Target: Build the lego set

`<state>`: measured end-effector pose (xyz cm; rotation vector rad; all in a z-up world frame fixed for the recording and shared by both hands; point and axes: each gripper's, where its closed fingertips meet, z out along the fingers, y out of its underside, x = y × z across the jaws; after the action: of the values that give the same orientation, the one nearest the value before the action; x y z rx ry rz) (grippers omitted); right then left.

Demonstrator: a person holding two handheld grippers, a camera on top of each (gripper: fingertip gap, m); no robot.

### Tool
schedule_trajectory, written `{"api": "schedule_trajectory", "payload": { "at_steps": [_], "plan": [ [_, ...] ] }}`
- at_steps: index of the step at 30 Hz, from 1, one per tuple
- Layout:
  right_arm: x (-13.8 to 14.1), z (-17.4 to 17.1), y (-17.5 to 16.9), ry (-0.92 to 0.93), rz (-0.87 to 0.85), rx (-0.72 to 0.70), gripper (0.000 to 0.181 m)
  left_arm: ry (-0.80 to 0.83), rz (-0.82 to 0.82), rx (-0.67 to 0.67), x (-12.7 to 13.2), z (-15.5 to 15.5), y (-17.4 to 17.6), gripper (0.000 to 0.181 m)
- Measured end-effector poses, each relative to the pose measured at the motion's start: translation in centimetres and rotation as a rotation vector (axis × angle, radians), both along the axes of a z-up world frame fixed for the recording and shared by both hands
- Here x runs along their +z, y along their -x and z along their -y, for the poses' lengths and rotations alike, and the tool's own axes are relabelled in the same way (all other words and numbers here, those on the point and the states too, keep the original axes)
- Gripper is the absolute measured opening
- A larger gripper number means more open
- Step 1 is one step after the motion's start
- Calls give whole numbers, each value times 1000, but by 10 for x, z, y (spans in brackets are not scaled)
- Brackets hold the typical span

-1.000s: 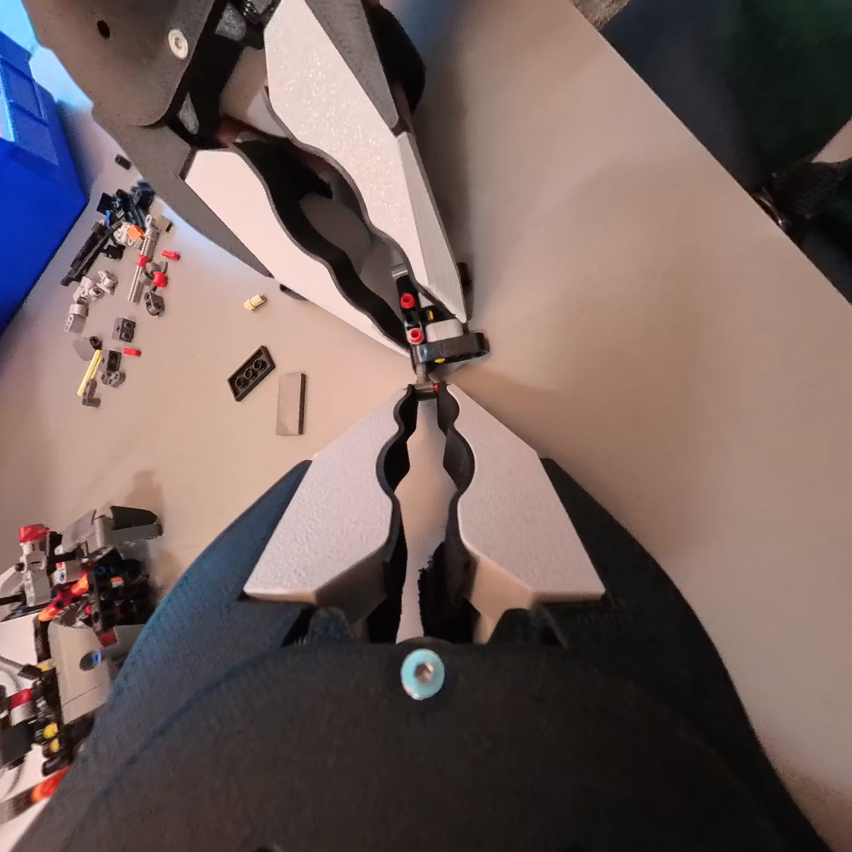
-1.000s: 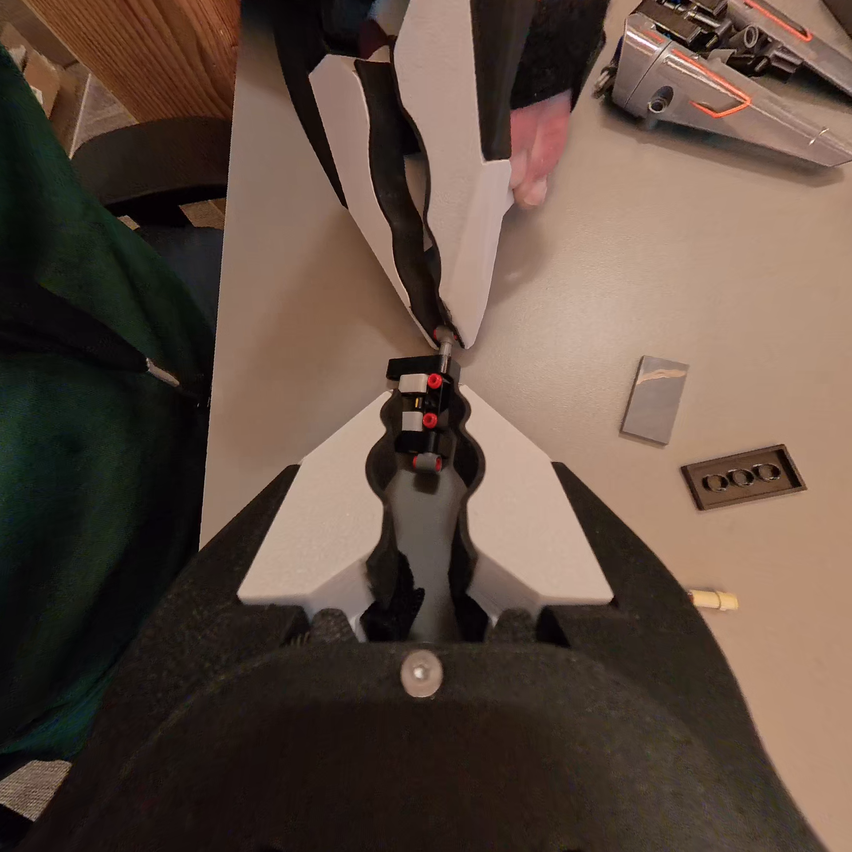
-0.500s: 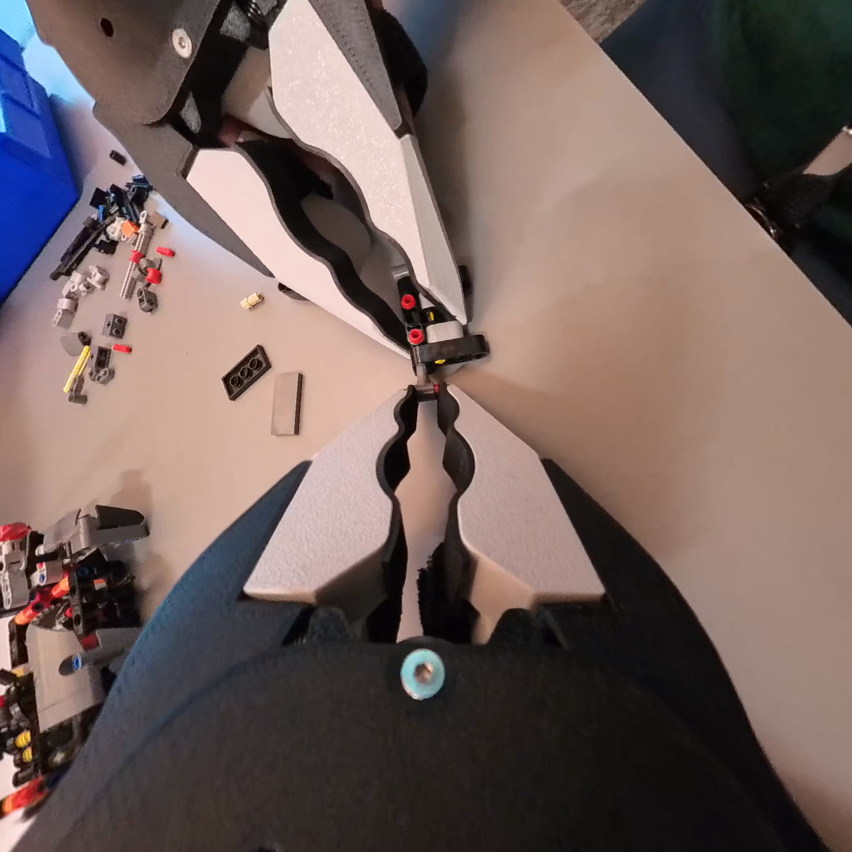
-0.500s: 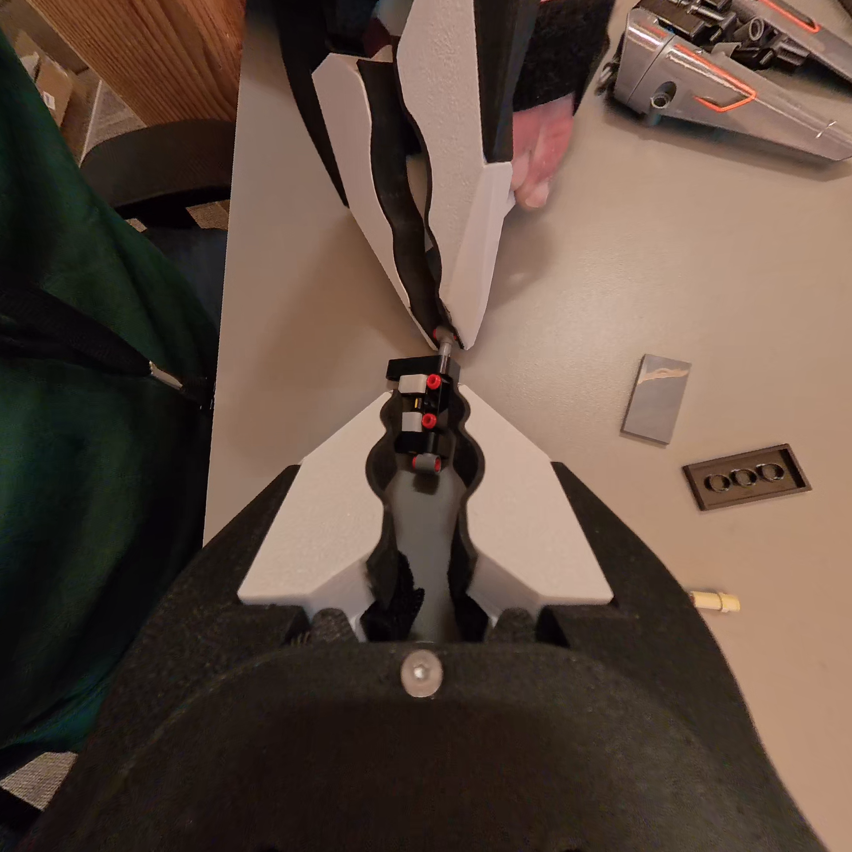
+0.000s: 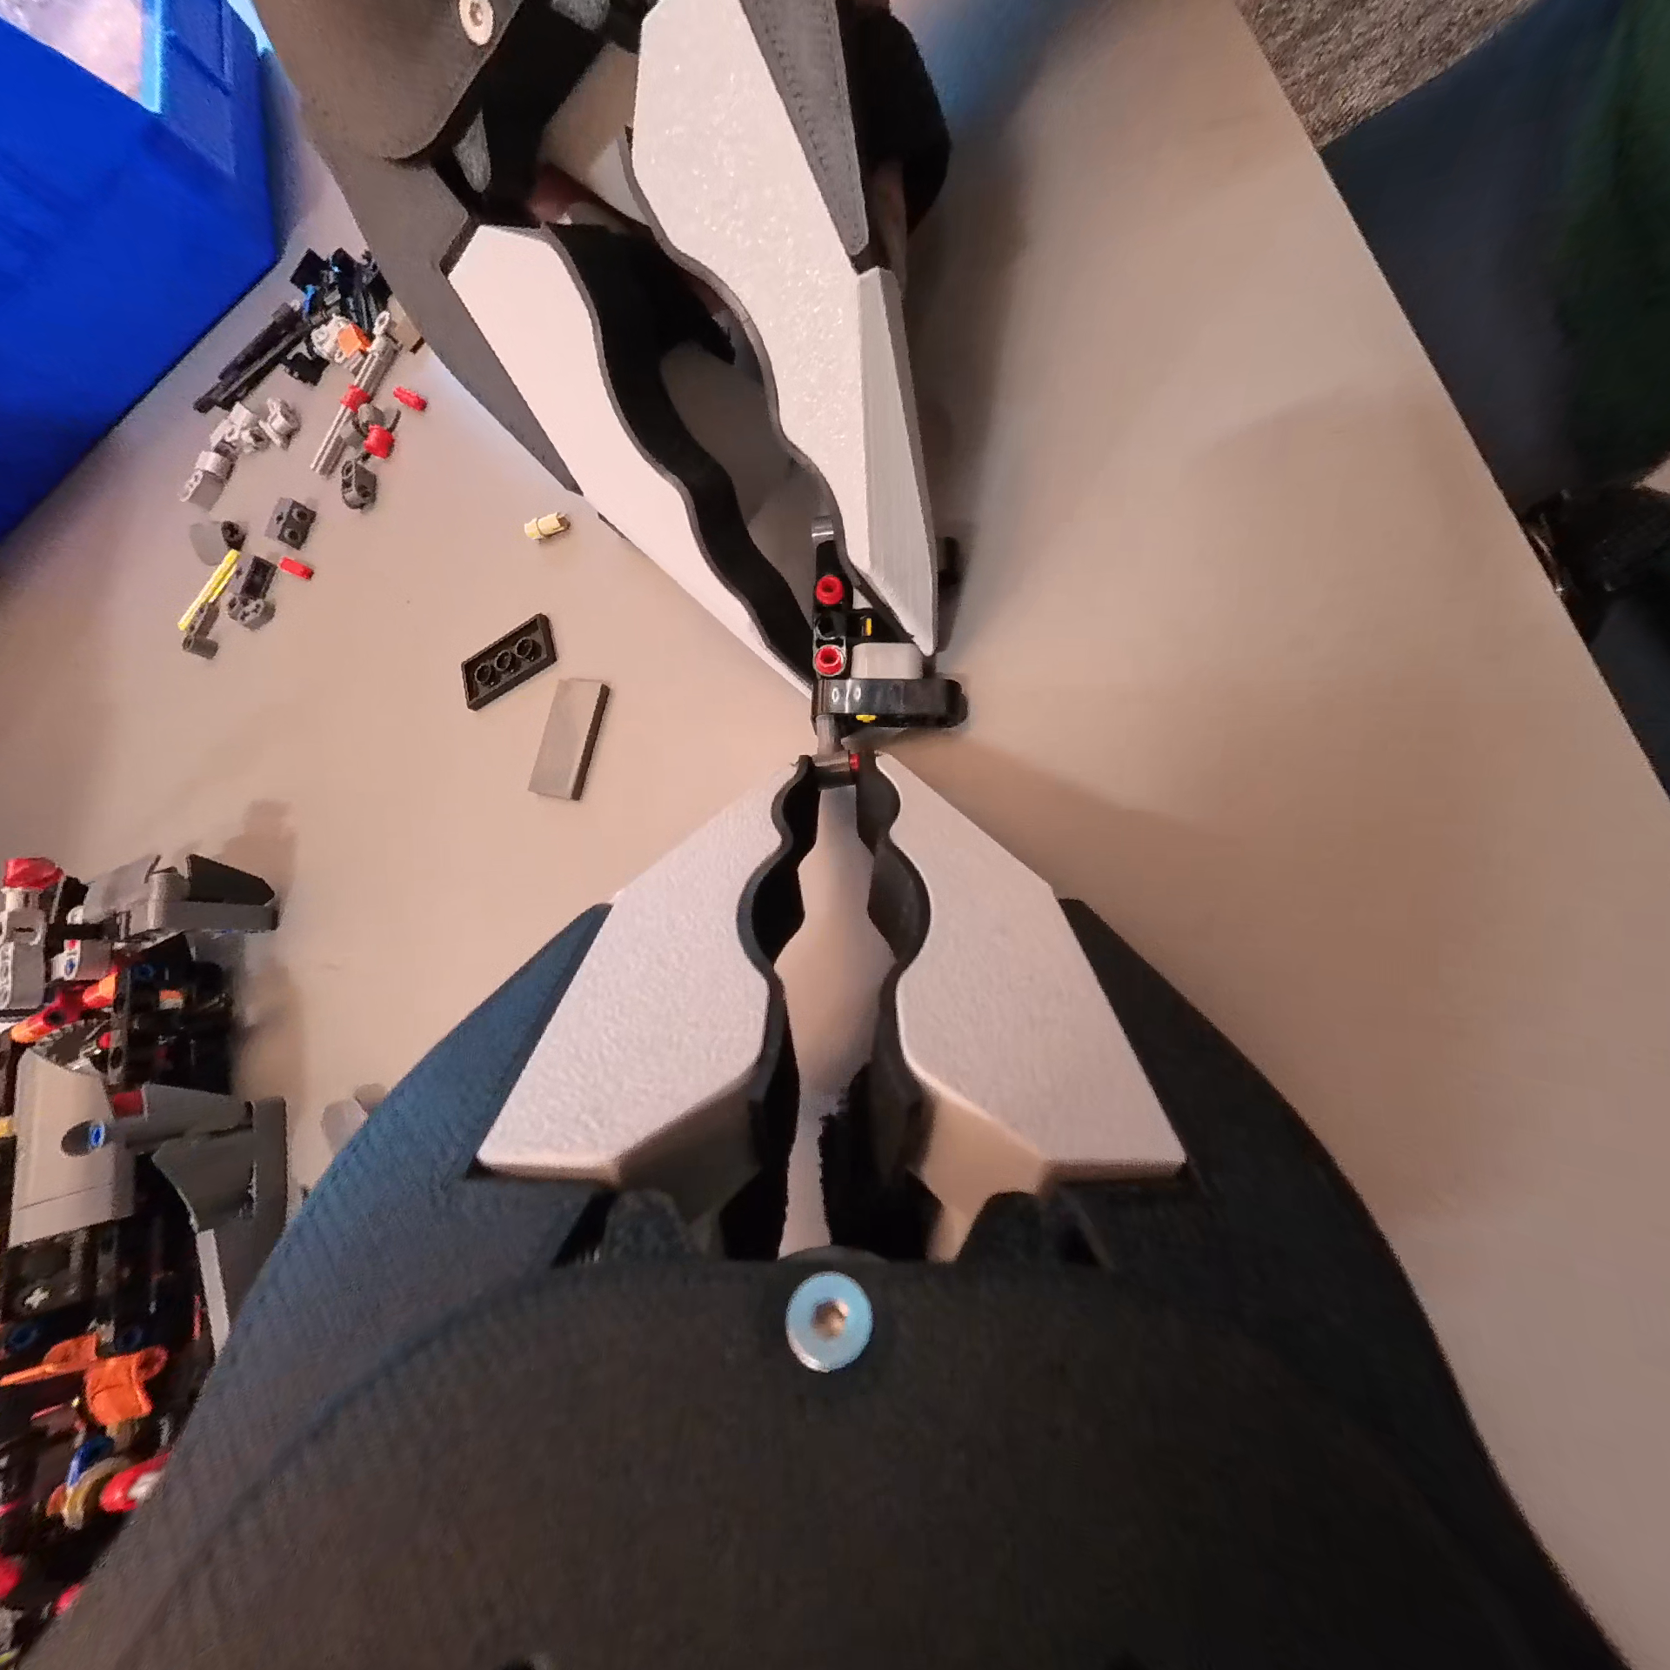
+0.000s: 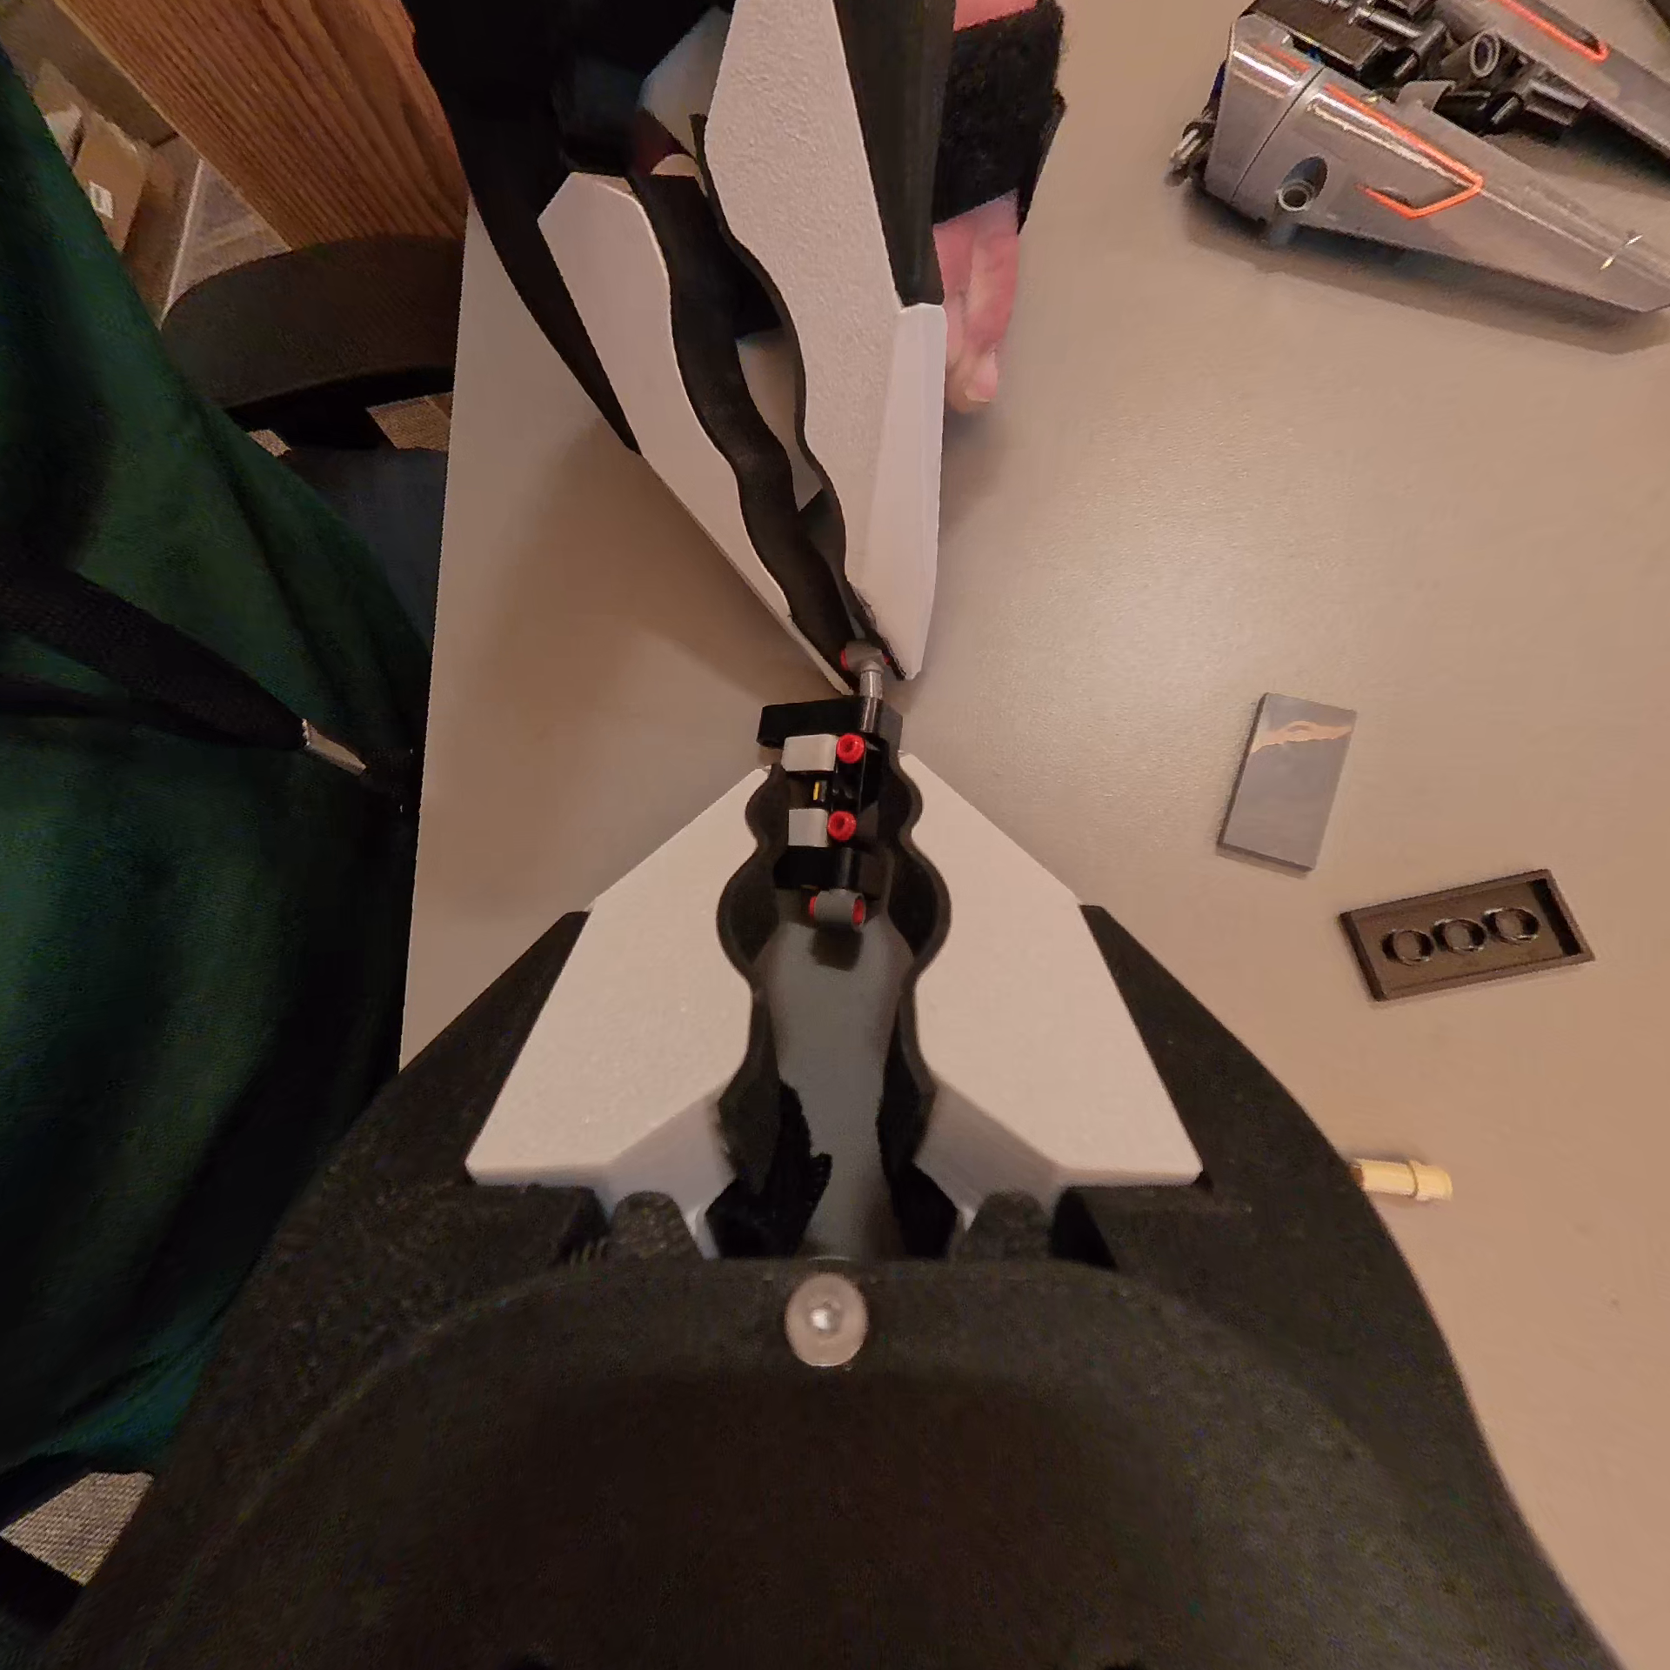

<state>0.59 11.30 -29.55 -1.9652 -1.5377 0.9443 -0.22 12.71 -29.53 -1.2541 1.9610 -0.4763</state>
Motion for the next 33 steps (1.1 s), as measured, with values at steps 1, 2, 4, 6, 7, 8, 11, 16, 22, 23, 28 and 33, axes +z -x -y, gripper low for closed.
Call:
{"api": "schedule_trajectory", "payload": {
  "at_steps": [1,2,4,6,7,8,11,16,22,23,28,33],
  "plan": [
    [0,0,0,-2,0,0,18,-5,-6,-18,0,0,0,6],
    [0,0,0,-1,0,1,18,-28,-21,-46,0,0,0,6],
    [0,0,0,1,1,1,18,-32,-59,-88,0,0,-1,6],
    [0,0,0,1,1,1,18,-35,-79,-116,0,0,0,6],
    [0,0,0,1,0,1,18,-39,-99,-127,0,0,0,6],
    [0,0,0,3,0,1,18,-45,-120,-137,0,0,0,6],
    [0,0,0,7,0,2,18,-34,-163,-133,1,1,0,6],
    [0,1,0,4,-2,8,18,16,-153,-74,0,1,2,7],
    [0,2,1,9,-4,12,18,48,-92,31,-1,3,4,7],
    [0,2,1,8,-4,13,18,54,-83,40,-1,2,5,7],
    [0,2,1,11,-5,13,18,83,-58,59,-1,5,9,7],
    [0,2,1,10,-5,15,18,94,-38,72,-1,5,8,7]
  ]
}}
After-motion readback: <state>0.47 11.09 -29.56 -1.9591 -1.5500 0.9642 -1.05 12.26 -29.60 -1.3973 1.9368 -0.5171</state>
